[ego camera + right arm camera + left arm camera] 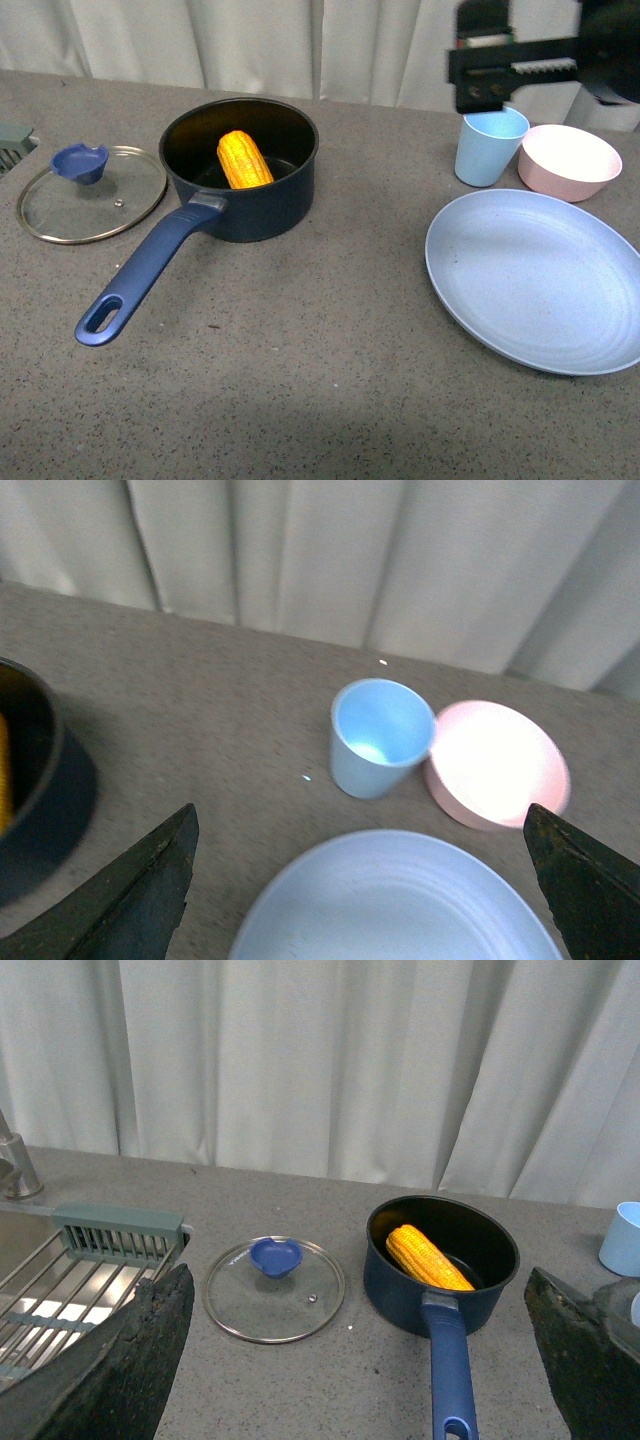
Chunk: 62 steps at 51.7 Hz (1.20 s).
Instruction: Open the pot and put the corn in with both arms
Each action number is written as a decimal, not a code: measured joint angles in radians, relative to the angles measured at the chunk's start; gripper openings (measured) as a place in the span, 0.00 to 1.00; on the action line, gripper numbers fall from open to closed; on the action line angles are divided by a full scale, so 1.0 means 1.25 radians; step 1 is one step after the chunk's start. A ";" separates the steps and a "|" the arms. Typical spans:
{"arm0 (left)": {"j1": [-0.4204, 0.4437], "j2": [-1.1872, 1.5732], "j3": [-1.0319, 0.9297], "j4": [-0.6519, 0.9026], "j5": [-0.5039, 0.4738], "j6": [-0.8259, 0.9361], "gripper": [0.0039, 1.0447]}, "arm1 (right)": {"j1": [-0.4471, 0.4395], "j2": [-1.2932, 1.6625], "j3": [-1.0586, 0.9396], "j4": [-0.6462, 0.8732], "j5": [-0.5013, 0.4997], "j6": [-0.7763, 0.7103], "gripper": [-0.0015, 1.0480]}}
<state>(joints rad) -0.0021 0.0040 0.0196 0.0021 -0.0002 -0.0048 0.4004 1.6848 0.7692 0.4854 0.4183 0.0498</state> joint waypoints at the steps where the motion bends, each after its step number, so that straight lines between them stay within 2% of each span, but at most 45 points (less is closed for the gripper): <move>1: 0.000 0.000 0.000 0.000 0.000 0.000 0.94 | -0.007 -0.018 -0.023 0.004 0.005 -0.003 0.91; 5: 0.000 0.000 0.000 0.000 0.000 0.000 0.94 | -0.038 -0.109 -0.124 0.015 0.027 -0.027 0.91; 18: 0.000 0.000 0.000 0.000 -0.001 0.000 0.94 | -0.091 -0.346 -0.356 -0.004 0.019 -0.043 0.91; 21: 0.000 0.000 0.000 0.000 0.000 0.000 0.94 | -0.114 -0.331 -0.414 0.186 -0.078 -0.043 0.82; 25: 0.000 0.000 0.000 0.000 0.000 0.000 0.94 | -0.140 -0.332 -0.486 0.398 -0.160 -0.043 0.68; 28: 0.000 0.000 0.000 -0.001 0.000 0.000 0.94 | -0.160 -0.378 -0.507 0.450 -0.179 -0.043 0.56; 34: 0.000 0.000 0.000 -0.001 0.000 0.000 0.94 | -0.192 -0.470 -0.543 0.410 -0.209 -0.043 0.34; 46: 0.000 0.000 0.000 -0.001 0.000 0.000 0.94 | -0.229 -0.602 -0.580 0.309 -0.246 -0.044 0.01; 50: 0.000 0.000 0.000 -0.001 0.000 0.000 0.94 | -0.243 -0.662 -0.591 0.261 -0.259 -0.042 0.01; 53: 0.000 0.000 0.000 -0.001 0.000 0.000 0.94 | -0.288 -0.714 -0.599 0.214 -0.323 -0.043 0.01; 62: 0.000 0.000 0.000 -0.001 0.000 0.000 0.94 | -0.318 -0.815 -0.608 0.129 -0.332 -0.042 0.01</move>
<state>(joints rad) -0.0021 0.0040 0.0196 0.0006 -0.0002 -0.0048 0.0032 0.6662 0.0093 0.6464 0.0036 -0.0032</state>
